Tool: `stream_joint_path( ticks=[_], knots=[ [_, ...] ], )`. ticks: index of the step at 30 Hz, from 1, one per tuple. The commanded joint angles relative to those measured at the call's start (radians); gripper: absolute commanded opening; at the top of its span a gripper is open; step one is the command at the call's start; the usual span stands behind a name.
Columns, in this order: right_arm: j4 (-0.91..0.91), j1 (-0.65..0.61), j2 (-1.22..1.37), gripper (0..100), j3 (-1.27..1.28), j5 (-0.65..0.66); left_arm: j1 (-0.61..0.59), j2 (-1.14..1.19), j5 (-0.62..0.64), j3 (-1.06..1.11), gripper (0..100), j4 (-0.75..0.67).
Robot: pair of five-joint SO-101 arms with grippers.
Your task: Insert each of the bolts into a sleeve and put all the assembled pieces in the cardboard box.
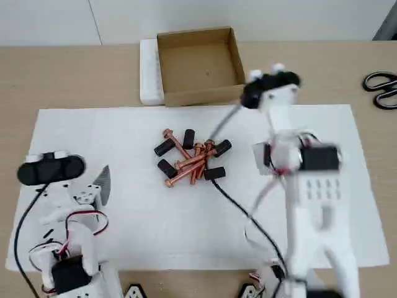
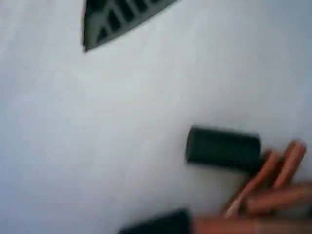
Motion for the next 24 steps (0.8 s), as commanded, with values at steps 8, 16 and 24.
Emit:
stream_joint_path(
  ticks=[8,16,24],
  knots=[
    [0.222,-0.111,0.466,25.7,-0.393,0.015,-0.068,0.749,0.132,-0.449,31,0.044],
    [0.165,-0.338,0.473,25.6,-0.370,0.048,-0.068,1.082,0.216,-0.573,31,0.034],
    [0.156,-0.423,0.619,25.6,-0.344,0.120,0.074,1.019,0.218,-0.406,31,-0.130]
  ],
)
